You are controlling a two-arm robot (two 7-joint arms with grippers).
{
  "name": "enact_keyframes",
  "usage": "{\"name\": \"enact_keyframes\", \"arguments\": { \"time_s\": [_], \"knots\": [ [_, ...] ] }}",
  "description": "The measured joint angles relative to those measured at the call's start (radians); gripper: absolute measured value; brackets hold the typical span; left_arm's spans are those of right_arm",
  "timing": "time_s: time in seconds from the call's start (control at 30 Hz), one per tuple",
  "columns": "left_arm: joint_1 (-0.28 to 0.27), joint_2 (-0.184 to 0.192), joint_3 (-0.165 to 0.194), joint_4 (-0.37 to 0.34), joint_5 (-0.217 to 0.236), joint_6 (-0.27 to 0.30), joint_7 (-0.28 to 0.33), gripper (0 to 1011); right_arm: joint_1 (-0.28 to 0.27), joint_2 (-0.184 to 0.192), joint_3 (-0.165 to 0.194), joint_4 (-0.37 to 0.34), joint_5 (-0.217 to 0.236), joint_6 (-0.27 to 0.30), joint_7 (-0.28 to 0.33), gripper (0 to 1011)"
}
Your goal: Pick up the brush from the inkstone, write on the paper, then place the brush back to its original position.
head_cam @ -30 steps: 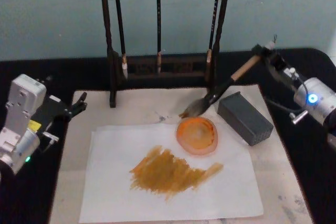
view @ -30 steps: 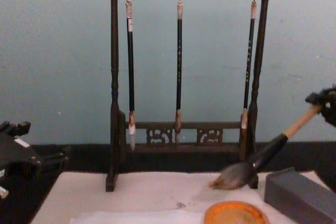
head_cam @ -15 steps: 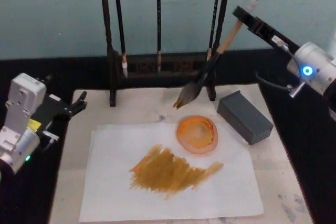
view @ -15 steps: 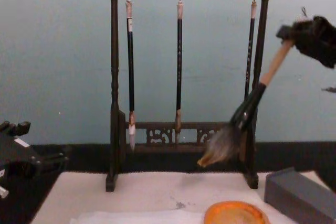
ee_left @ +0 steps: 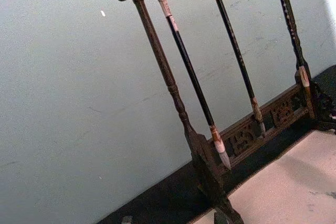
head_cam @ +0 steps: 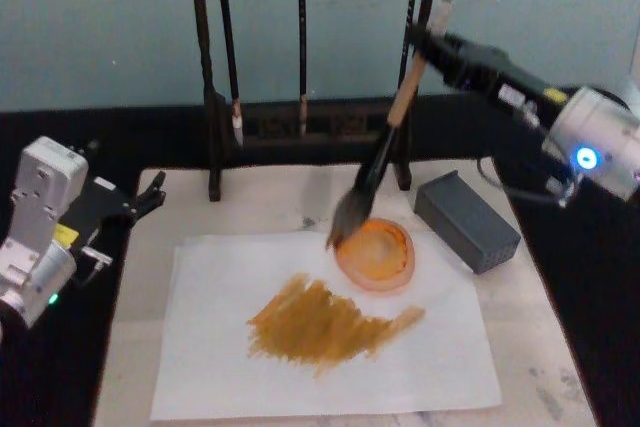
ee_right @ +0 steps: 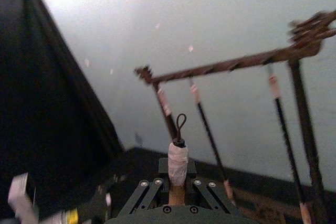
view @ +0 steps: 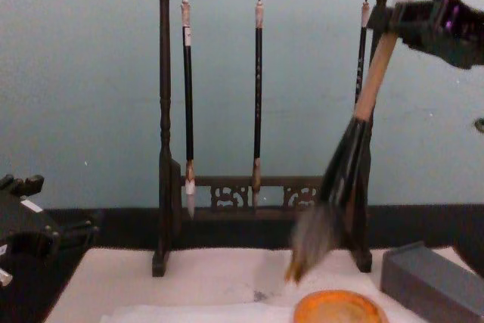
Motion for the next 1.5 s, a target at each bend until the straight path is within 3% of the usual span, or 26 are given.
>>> {"name": "enact_keyframes", "arguments": {
  "time_s": [0.27,0.63,0.83,1.0,1.23,1.5],
  "knots": [
    [0.000,0.000,0.000,0.000,0.000,0.000,0.000,1010,-0.091,0.095,-0.022,-0.130,-0.110,-0.027,-0.011,169],
    [0.000,0.000,0.000,0.000,0.000,0.000,0.000,1010,-0.180,0.146,0.001,-0.227,-0.194,-0.069,-0.005,169],
    [0.000,0.000,0.000,0.000,0.000,0.000,0.000,1010,-0.232,0.151,0.013,-0.245,-0.247,-0.128,-0.005,169],
    [0.000,0.000,0.000,0.000,0.000,0.000,0.000,1010,-0.276,0.147,0.007,-0.241,-0.329,-0.188,-0.005,169],
    [0.000,0.000,0.000,0.000,0.000,0.000,0.000,1010,-0.283,0.135,-0.023,-0.231,-0.420,-0.216,0.019,169],
    [0.000,0.000,0.000,0.000,0.000,0.000,0.000,1010,-0.282,0.123,-0.033,-0.235,-0.465,-0.214,0.043,169]
  ]
}}
